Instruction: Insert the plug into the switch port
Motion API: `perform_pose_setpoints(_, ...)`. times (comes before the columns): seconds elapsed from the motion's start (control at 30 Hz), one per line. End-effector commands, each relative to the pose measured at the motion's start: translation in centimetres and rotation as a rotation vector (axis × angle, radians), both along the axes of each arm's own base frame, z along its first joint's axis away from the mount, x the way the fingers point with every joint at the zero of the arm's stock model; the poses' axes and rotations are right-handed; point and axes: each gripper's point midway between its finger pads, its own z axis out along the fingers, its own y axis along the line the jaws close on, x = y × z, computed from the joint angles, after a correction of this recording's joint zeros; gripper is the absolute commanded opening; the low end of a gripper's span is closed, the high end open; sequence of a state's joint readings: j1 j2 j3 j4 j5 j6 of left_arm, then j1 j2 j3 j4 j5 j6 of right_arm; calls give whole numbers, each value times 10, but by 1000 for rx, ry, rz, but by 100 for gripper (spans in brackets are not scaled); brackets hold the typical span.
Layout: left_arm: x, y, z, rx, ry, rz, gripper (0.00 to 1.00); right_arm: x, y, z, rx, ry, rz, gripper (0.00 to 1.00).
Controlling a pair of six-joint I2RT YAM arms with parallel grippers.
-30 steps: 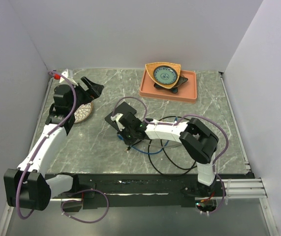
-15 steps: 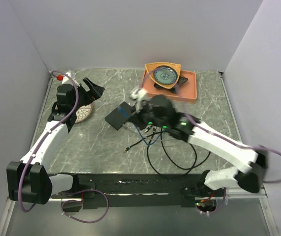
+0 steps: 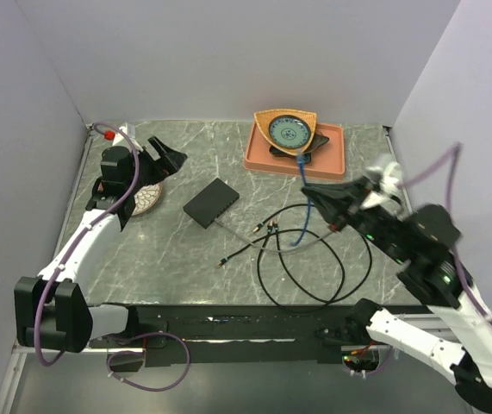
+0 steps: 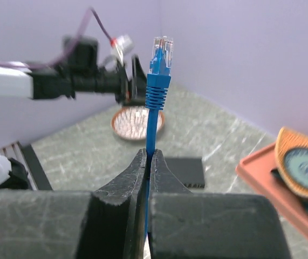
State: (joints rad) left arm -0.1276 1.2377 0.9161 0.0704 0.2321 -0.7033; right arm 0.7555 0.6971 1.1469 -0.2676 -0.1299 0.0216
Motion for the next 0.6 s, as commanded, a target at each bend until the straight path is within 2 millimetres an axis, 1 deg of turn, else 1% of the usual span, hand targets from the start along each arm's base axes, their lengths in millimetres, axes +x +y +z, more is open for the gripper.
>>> perform_pose_setpoints(0.0, 4, -10, 9, -50, -29, -50, 96, -23, -31, 40, 93, -156, -38, 0)
perform_pose_setpoints(0.03, 5, -11, 7, -54, -30, -55, 96, -30, -38, 46, 114, -183, -40, 0)
perform_pose_setpoints(0.1, 6, -14, 6, -65, -24, -67, 96, -33, -43, 49, 120, -191, -49, 0)
perform_pose_setpoints(0.17, 8, -16, 4, -71, -15, -76, 96, -31, -44, 49, 106, -186, -61, 0)
perform_pose_setpoints(0.2, 8, -19, 6, -77, -20, -94, 96, -26, -42, 43, 84, -167, -69, 0)
perform_pose_setpoints(0.23, 9, -20, 5, -80, -16, -101, 96, -17, -33, 35, 49, -142, -68, 0)
perform_pose_setpoints(0.3, 8, -23, 4, -81, -8, -122, 96, -4, -25, 22, -7, -106, -79, 0)
perform_pose_setpoints(0.33, 7, -24, 3, -85, -5, -126, 96, 11, -12, 2, -66, -50, -83, 0)
perform_pose_setpoints(0.4, 7, -24, 0, -86, -6, -126, 96, 30, 2, -28, -144, 7, -91, 0)
perform_pose_setpoints(0.43, 7, -24, 0, -83, -4, -126, 96, 44, 16, -50, -191, 51, -86, 0)
perform_pose_setpoints(0.47, 7, -24, -2, -81, 4, -130, 96, 54, 23, -77, -242, 93, -89, 0)
perform_pose_setpoints(0.5, 7, -24, 1, -75, 1, -131, 96, 62, 29, -96, -279, 131, -89, 0)
perform_pose_setpoints(0.53, 8, -24, 0, -66, 5, -130, 96, 74, 42, -128, -340, 192, -77, 0)
perform_pose_setpoints(0.57, 7, -24, 1, -61, 4, -133, 96, 81, 46, -154, -386, 235, -74, 0)
